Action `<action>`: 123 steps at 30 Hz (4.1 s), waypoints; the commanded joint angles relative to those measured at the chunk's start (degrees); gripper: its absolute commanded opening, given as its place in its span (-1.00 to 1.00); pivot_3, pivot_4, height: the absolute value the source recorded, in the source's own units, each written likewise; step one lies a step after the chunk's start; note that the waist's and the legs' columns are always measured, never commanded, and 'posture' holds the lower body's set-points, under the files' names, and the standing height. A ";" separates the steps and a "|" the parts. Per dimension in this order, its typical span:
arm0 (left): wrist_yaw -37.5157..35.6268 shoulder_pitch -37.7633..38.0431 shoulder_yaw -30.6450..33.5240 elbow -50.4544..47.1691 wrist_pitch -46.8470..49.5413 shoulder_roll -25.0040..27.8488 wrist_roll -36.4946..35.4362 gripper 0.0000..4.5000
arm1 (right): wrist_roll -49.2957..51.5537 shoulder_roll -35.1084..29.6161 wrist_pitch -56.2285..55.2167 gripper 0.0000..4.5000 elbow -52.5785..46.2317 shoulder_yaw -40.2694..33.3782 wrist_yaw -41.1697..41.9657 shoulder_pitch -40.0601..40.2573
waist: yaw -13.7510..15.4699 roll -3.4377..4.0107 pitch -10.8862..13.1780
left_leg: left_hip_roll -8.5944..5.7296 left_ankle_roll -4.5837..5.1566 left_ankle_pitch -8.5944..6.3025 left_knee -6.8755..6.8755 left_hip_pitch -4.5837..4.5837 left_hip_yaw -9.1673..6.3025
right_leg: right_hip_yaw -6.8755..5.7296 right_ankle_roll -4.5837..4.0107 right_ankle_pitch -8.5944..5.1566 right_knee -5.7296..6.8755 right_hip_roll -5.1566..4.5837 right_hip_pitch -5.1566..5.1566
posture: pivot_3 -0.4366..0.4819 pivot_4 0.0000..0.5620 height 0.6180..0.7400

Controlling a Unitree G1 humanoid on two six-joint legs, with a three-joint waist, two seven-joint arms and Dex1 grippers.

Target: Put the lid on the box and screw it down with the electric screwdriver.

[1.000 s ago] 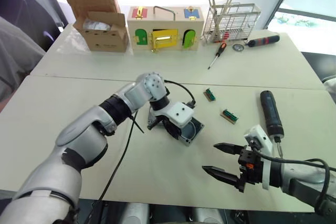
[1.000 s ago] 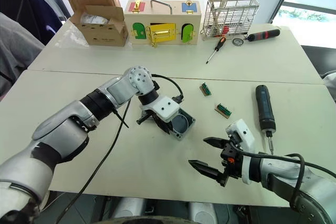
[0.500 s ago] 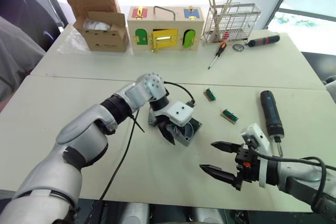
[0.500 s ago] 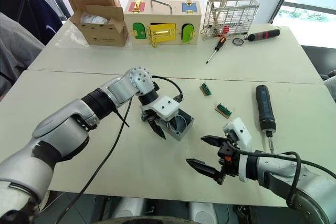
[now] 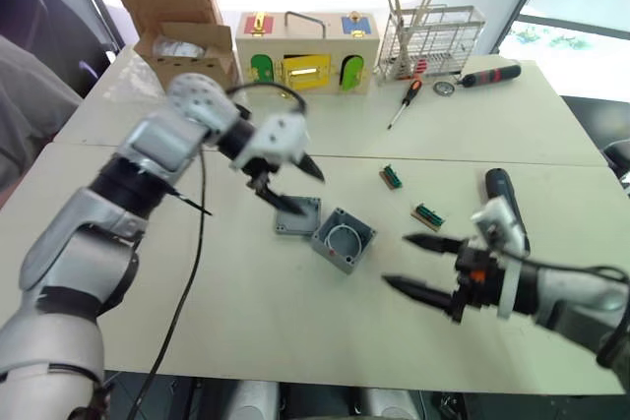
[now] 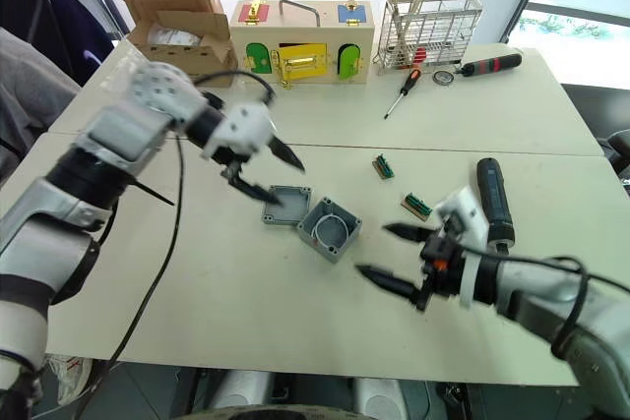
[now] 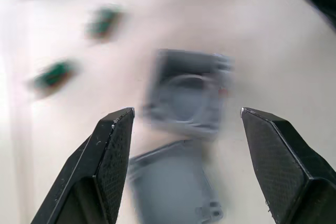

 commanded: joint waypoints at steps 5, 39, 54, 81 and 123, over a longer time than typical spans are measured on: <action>31.00 4.32 15.25 -15.98 48.80 -4.14 -1.99 0.97 | -0.87 -5.71 -0.70 1.00 4.42 5.52 10.05 -10.94 | 0.60 -0.01 0.01 | -0.04 -0.13 0.07 0.01 -0.12 -0.22 | -0.25 0.01 -0.01 0.55 -0.08 -0.19 | -0.05 -0.47 1.00; 57.12 8.40 5.38 -6.26 74.07 -19.77 -1.50 -0.46 | -7.80 -1.15 -1.97 1.00 1.21 7.15 9.79 -3.92 | 0.59 0.24 -0.23 | -0.71 -0.29 0.12 0.48 -0.08 -0.69 | -0.36 0.06 -0.04 0.56 -0.77 0.18 | -0.05 -0.47 1.00; 55.65 7.43 18.02 -14.57 53.52 -18.11 1.55 -0.94 | 5.44 11.17 2.83 1.00 8.51 -2.25 -10.13 -13.36 | 0.25 0.39 -0.38 | -0.63 -0.36 0.18 0.46 -0.15 -0.77 | -0.39 0.06 -0.04 0.53 -0.66 0.08 | -0.05 -0.47 1.00; 53.07 11.48 20.92 -21.49 12.16 -29.28 6.02 -0.94 | 11.33 28.12 7.39 1.00 24.86 3.18 -29.11 -37.60 | -0.98 0.40 -0.38 | -0.72 -0.57 0.35 -0.01 -0.30 -0.76 | -0.55 0.05 -0.04 0.58 -0.60 -0.22 | -0.05 -0.47 1.00; 37.02 13.08 31.71 -19.86 30.73 -11.84 -13.26 0.99 | -48.67 12.06 -57.95 -0.96 22.70 22.32 -6.76 -22.99 | -1.14 0.42 -0.37 | -0.75 -0.67 0.40 -0.17 -0.29 -0.78 | -0.53 0.09 -0.06 0.46 -0.51 -0.31 | -0.05 -0.47 1.00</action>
